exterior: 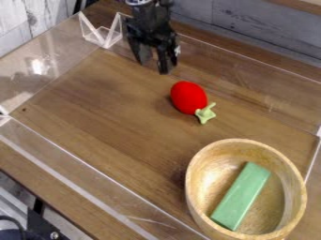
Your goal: Move the red object to the right side of the table
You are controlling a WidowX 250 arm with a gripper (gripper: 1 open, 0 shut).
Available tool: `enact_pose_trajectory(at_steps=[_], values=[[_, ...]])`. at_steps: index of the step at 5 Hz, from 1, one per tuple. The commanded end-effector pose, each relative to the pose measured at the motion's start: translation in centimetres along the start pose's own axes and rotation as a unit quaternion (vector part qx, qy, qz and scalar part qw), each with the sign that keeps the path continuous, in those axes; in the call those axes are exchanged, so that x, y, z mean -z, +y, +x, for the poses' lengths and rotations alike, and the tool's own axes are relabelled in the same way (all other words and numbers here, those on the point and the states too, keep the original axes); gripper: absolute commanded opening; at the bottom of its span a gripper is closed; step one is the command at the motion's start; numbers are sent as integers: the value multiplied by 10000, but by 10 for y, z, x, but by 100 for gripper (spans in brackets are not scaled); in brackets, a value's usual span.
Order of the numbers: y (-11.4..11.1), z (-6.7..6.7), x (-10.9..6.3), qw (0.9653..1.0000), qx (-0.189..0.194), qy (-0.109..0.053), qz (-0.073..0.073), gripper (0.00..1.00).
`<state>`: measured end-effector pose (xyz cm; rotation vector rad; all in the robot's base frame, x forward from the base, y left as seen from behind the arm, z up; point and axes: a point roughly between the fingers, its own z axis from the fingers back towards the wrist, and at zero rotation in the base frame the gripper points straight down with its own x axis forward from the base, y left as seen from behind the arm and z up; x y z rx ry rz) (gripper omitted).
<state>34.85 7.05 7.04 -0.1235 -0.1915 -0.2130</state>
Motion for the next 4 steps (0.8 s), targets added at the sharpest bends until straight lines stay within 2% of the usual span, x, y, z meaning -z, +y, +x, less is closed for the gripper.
enact_pose_trajectory(at_steps=[1,2,4], values=[[-22,9,-13,9992,388,-97,-95,100],[-42,10,-6,9972,705,54,-245,100],[-52,2,-1,9974,579,303,-315,100]])
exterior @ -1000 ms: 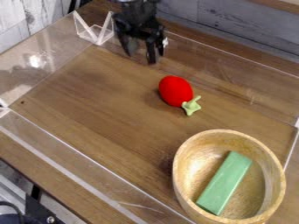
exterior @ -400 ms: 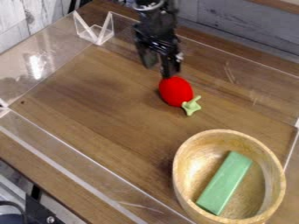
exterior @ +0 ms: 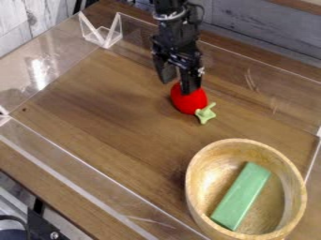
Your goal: Move the red object to the right side of the table
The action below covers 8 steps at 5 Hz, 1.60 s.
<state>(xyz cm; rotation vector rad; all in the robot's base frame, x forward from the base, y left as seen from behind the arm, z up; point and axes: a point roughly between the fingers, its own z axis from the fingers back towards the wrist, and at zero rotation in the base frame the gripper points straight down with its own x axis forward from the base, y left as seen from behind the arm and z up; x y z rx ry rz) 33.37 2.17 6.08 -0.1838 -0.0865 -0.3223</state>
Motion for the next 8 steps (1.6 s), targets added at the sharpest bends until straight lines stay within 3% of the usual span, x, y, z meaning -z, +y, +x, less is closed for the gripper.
enact_pose_trajectory(at_steps=[1,3,5,8], values=[[-5,9,-6,9998,120,-135,87,100],[-3,16,8,9999,81,-33,74,100],[-7,23,11,9997,250,65,44,100],[35,19,24,9996,201,182,-8,100]])
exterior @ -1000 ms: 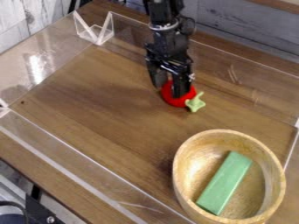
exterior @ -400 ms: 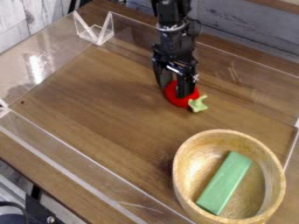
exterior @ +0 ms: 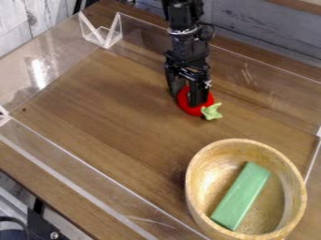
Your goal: Move the red object to the right side of the table
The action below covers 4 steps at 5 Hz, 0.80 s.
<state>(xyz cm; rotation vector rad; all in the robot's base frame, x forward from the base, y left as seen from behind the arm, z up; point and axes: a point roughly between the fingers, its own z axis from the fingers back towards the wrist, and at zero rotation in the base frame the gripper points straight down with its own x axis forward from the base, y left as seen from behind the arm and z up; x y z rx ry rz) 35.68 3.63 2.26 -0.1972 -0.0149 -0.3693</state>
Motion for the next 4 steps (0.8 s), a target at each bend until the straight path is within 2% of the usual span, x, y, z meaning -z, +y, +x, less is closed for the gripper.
enact_pose_trajectory(at_steps=[1,2,3,4], values=[[17,5,-12,9998,46,-138,108,100],[21,10,-11,9999,32,-117,88,100],[23,8,-9,9999,14,-81,58,100],[32,4,-10,10000,39,-37,23,0]])
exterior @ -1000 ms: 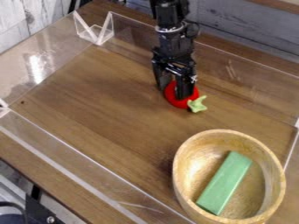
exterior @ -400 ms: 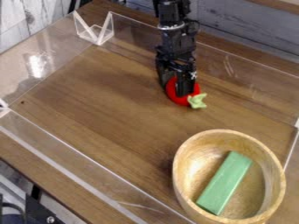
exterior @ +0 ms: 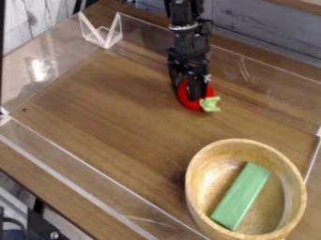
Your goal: Move the red object to the right side of the table
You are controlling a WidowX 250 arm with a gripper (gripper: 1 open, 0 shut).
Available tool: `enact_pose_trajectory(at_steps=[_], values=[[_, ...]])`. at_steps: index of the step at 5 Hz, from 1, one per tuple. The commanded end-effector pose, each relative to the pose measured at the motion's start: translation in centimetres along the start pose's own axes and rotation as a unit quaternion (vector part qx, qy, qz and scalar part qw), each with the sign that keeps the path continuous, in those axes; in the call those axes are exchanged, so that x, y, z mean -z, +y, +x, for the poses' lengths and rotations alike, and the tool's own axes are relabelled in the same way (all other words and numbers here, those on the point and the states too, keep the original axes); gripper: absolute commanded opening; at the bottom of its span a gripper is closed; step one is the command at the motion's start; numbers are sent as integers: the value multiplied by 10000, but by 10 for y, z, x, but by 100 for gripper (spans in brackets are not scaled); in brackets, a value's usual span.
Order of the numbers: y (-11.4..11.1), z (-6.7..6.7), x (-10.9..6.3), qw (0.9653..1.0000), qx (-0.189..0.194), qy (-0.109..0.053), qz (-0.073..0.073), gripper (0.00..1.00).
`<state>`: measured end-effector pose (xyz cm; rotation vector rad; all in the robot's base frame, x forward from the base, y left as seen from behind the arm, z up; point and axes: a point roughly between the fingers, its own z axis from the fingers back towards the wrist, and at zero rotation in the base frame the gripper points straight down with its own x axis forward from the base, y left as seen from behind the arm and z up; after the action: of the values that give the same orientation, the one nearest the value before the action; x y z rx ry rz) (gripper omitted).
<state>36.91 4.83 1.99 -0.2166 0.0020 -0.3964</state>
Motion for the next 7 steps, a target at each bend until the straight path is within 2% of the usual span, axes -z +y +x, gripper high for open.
enact_pose_trajectory(at_steps=[1,2,3,4,5,6,7], values=[[20,-11,-10,9998,-158,-60,95,0],[13,-14,-33,9988,-321,41,363,0],[-3,-5,-52,9958,-649,63,638,0],[-17,2,-78,9911,-942,3,945,0],[-51,16,-100,9912,-681,-29,1130,0],[-85,34,-94,9932,-420,-9,1083,0],[-104,44,-76,9920,-768,-20,1002,0]])
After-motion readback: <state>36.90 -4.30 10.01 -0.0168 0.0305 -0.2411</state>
